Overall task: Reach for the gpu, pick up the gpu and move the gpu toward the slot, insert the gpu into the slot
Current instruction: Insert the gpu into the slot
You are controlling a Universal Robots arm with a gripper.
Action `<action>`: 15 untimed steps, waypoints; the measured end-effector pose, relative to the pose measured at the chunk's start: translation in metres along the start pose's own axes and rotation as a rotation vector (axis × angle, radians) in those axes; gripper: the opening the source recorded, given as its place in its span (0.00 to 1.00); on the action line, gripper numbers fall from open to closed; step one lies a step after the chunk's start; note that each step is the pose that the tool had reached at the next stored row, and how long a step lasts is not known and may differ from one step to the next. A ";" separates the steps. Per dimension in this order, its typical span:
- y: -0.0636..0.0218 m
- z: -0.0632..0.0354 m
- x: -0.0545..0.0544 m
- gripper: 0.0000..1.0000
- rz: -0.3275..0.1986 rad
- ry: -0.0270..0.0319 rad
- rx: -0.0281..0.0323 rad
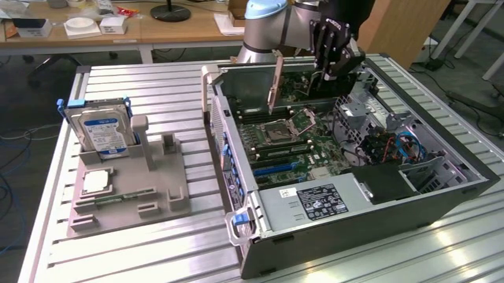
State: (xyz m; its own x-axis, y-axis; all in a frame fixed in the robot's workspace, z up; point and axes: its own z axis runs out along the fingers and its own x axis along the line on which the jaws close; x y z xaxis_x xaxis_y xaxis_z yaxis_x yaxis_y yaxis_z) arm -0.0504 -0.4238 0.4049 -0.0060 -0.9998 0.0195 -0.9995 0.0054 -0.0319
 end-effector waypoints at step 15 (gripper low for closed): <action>0.0110 0.0125 0.000 0.26 0.000 0.0000 0.0000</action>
State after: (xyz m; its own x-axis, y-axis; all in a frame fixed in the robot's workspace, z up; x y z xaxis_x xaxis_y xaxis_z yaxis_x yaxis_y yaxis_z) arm -0.0610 -0.4238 0.3920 -0.0060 -0.9998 0.0194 -0.9995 0.0054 -0.0319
